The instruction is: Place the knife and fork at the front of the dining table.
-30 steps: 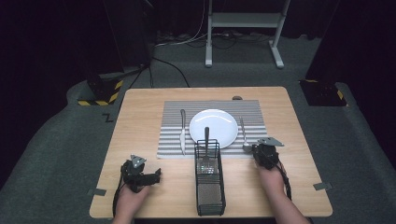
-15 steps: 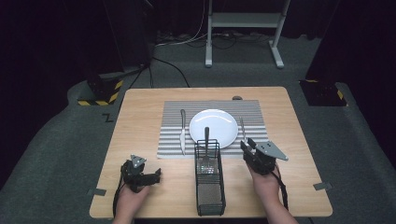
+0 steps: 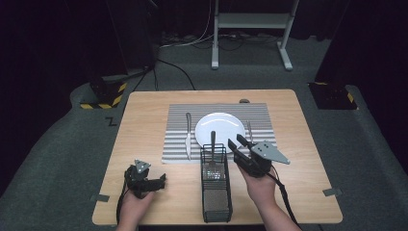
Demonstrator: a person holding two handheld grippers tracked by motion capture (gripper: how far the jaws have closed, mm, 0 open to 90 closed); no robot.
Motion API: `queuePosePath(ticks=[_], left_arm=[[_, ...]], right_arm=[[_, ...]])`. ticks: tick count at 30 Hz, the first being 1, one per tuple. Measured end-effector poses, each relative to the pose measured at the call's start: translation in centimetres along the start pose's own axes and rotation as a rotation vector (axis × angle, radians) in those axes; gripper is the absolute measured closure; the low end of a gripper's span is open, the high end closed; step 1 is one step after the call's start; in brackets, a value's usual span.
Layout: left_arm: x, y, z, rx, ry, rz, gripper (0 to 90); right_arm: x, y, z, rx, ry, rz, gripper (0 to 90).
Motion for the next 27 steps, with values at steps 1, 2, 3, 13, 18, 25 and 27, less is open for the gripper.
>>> queuePosePath(ticks=[1,2,3,13,18,25,27], left_arm=[[0.0,0.0,0.0,0.000,0.000,0.000,1.7],[0.0,0.0,0.0,0.000,0.000,0.000,1.7],[0.0,0.0,0.0,0.000,-0.001,0.000,1.7],[0.0,0.0,0.0,0.000,-0.002,0.000,1.7],[0.0,0.0,0.0,0.001,-0.002,-0.001,1.7],[0.0,0.0,0.0,0.001,-0.002,-0.001,1.7],[0.0,0.0,0.0,0.001,-0.002,-0.001,1.7]], right_arm=[[0.3,0.4,-0.3,0.006,0.015,0.009,60.4],[0.5,0.8,-0.6,0.011,0.028,0.020,60.9],[0.7,1.2,-0.9,0.015,0.040,0.028,61.0],[4.2,2.9,-3.0,-0.025,0.114,-0.002,66.7],[4.9,2.4,-2.9,-0.018,0.126,-0.055,76.0],[4.6,2.3,-2.8,-0.014,0.154,-0.046,85.3],[4.5,2.3,-2.9,-0.018,0.154,-0.045,85.8]])
Point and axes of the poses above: each handheld gripper's, and its own axes: x roughly forward along the jaws, y roughly out of its top, z roughly to its right, the point moved 2 cm from there along x, roughly forward along the jaws, and after that the axes turned 13 degrees about -x, right-handed, at the moved point
